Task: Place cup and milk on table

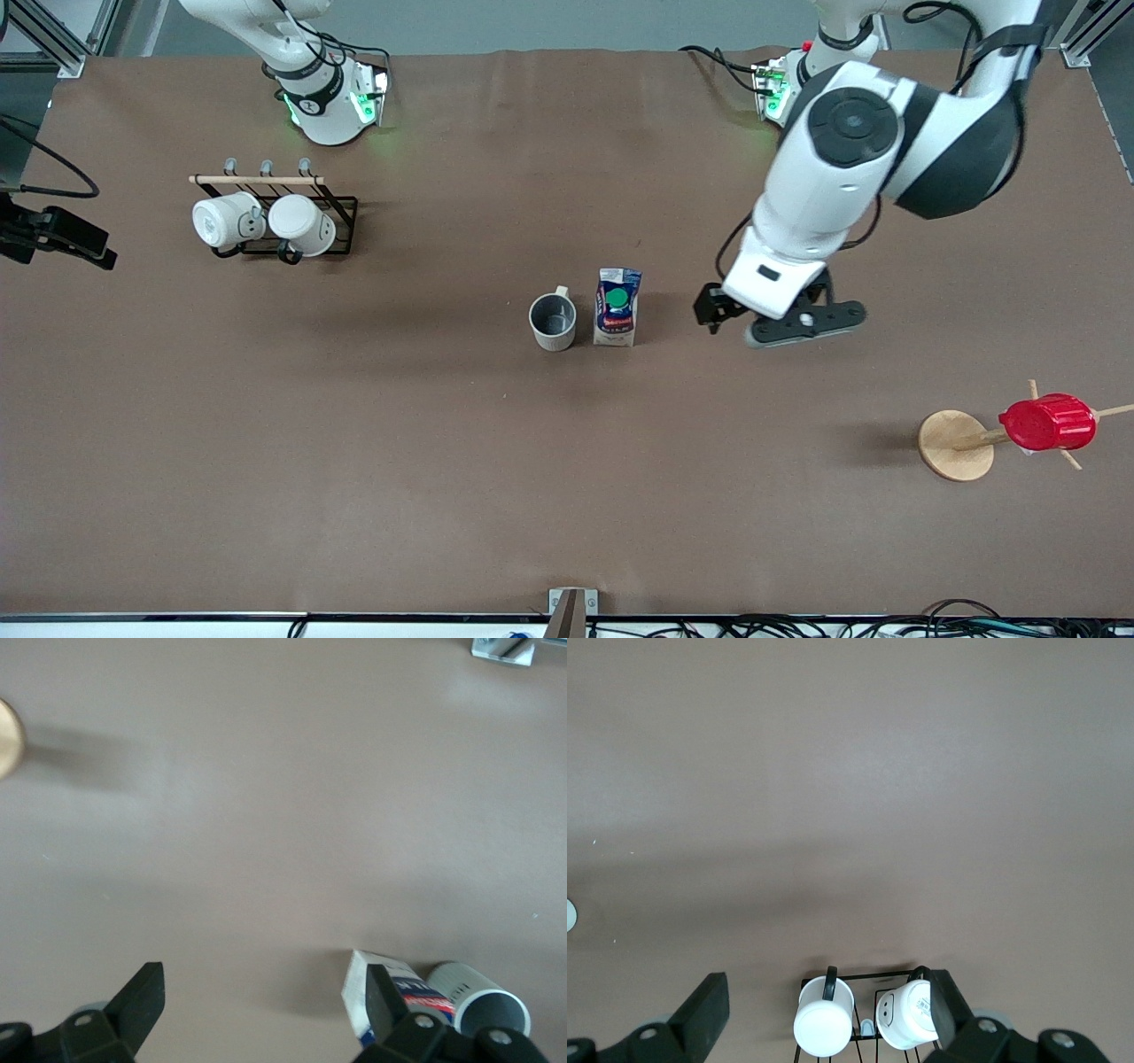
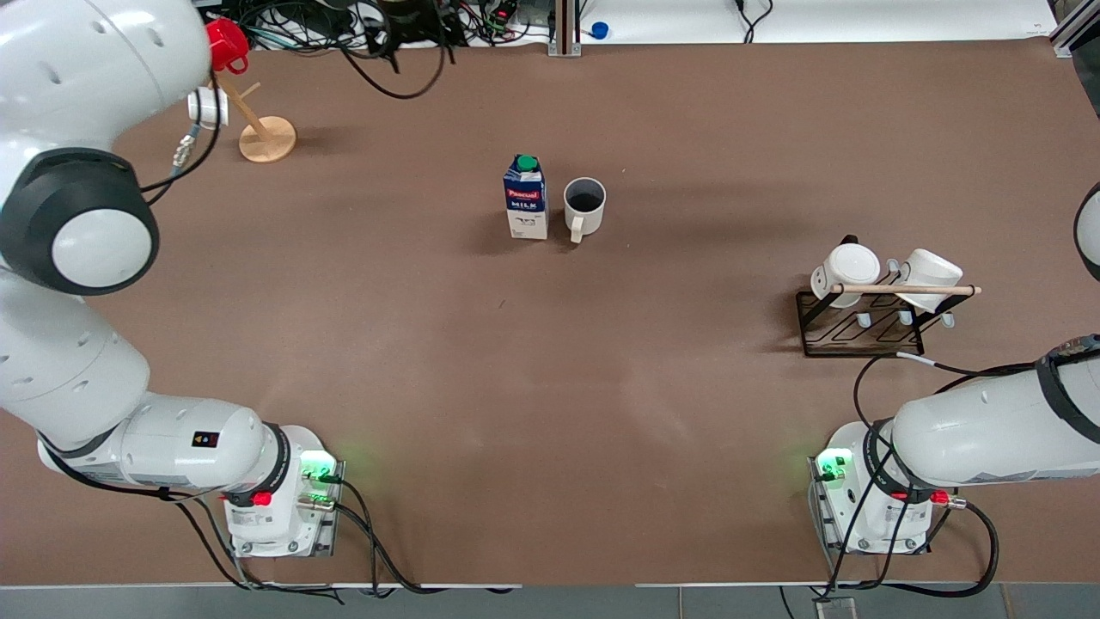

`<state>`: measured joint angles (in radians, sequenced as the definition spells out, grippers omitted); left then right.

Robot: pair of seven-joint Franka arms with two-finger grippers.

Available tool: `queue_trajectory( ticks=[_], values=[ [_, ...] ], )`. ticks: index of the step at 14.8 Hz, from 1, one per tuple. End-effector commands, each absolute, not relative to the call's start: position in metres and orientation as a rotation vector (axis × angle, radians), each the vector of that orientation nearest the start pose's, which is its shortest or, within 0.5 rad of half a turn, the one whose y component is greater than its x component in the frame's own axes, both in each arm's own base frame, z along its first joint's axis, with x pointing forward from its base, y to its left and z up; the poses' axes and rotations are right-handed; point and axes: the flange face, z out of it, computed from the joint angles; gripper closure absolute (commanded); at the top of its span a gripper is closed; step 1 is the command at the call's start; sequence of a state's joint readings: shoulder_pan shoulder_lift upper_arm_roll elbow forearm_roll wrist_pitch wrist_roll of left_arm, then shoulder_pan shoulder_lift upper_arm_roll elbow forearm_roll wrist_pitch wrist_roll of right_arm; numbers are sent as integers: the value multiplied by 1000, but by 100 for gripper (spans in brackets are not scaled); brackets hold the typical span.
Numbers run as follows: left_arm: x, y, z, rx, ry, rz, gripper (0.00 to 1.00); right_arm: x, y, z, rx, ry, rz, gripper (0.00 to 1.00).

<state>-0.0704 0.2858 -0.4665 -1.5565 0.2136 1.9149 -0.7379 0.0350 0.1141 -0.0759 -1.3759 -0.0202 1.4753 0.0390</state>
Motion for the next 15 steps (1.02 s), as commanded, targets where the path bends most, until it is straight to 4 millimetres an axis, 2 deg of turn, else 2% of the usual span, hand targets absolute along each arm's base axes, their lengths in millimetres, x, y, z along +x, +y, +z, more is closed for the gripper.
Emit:
queue_trajectory(
  ticks=[1, 6, 8, 9, 12, 15],
  values=[
    [577, -267, 524, -3092, -228, -216, 0, 574, -23, 649, -3152, 102, 24, 0],
    [580, -248, 533, -3085, -262, -212, 0, 570, -17, 655, -3154, 90, 12, 0],
    [581, -240, 538, -3096, -212, -212, 0, 569, -17, 655, -3163, 104, 14, 0],
    [584, -226, 543, -3109, -210, -208, 0, 570, -19, 655, -3162, 112, 9, 0],
    [580, -217, 551, -3127, -105, -187, 0, 569, -28, 654, -3161, 138, 19, 0],
    [580, -190, 562, -3142, -85, -176, 0, 569, -30, 653, -3159, 148, 22, 0]
  ],
)
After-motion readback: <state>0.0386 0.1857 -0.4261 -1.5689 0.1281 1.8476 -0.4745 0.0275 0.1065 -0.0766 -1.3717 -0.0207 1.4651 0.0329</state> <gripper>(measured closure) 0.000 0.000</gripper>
